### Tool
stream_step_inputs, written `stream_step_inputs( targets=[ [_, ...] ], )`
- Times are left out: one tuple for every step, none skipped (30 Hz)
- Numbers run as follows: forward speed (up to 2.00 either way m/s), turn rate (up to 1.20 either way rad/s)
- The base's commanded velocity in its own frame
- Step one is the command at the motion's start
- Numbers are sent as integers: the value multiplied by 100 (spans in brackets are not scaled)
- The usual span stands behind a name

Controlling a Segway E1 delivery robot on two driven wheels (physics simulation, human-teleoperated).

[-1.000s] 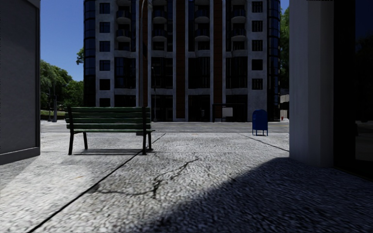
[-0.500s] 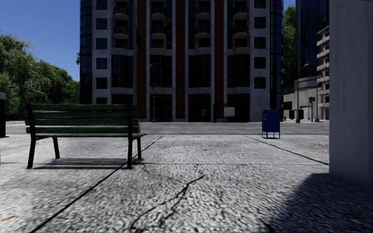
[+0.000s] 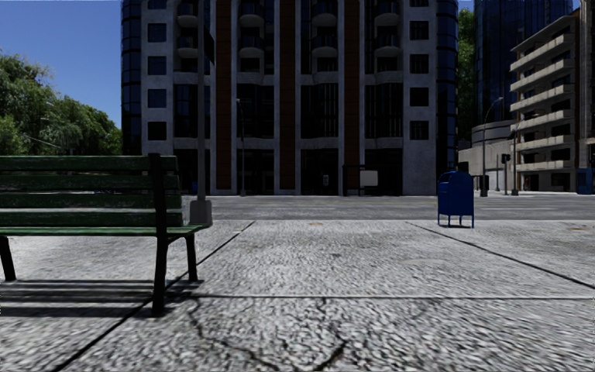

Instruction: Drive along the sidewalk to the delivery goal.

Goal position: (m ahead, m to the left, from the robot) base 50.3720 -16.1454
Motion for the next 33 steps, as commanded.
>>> stream_step_inputs(
  targets=[
    [200,0],
    [200,0],
    [200,0],
    [200,0],
    [200,0],
    [200,0],
    [200,0],
    [200,0],
    [200,0],
    [200,0],
    [200,0],
    [200,0],
    [200,0],
    [200,0],
    [200,0],
    [200,0],
    [200,0],
    [200,0],
    [200,0],
    [200,0],
    [200,0],
    [200,0],
    [200,0],
    [200,0],
    [200,0],
    [200,0],
    [200,0],
    [200,5],
    [200,16],
    [186,25],
    [161,36],
    [161,36],
    [146,45]
  ],
)
